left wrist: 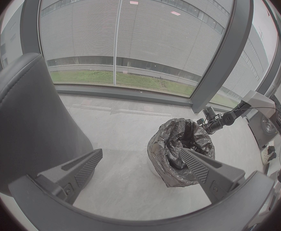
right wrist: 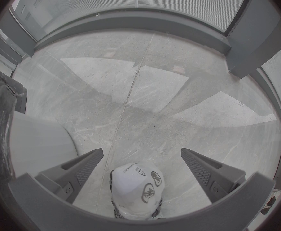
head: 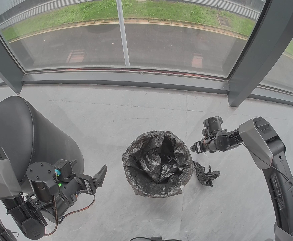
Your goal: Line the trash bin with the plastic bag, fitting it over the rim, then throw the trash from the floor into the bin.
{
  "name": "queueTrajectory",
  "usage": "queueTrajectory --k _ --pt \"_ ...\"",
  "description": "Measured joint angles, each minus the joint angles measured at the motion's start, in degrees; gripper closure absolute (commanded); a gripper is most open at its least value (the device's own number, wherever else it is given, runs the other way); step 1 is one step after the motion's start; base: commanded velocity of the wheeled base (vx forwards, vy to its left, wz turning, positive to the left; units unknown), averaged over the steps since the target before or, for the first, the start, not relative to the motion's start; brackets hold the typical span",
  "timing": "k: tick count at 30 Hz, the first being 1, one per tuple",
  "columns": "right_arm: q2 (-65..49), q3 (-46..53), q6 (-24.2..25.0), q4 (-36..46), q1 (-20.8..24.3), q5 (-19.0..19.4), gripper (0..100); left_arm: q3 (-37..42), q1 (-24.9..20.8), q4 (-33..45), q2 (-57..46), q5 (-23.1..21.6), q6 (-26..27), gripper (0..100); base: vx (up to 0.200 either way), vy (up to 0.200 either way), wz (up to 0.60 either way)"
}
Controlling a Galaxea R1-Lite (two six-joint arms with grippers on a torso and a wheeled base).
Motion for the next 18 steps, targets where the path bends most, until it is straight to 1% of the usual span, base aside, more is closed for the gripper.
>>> queueTrajectory --k 13,14,18 --pt "3.8 -2.2 0.0 0.5 0.5 0.0 0 0.0 0.1 0.0 0.2 0.0 -0.1 0 0.0 0.0 0.0" --pt "3.9 -2.3 0.0 0.5 0.5 0.0 100 0.0 0.0 0.0 0.3 0.0 -0.1 0 0.0 0.0 0.0" --pt "4.5 -2.4 0.0 0.5 0.5 0.0 100 0.0 0.0 0.0 0.3 0.0 -0.2 0 0.0 0.0 0.0"
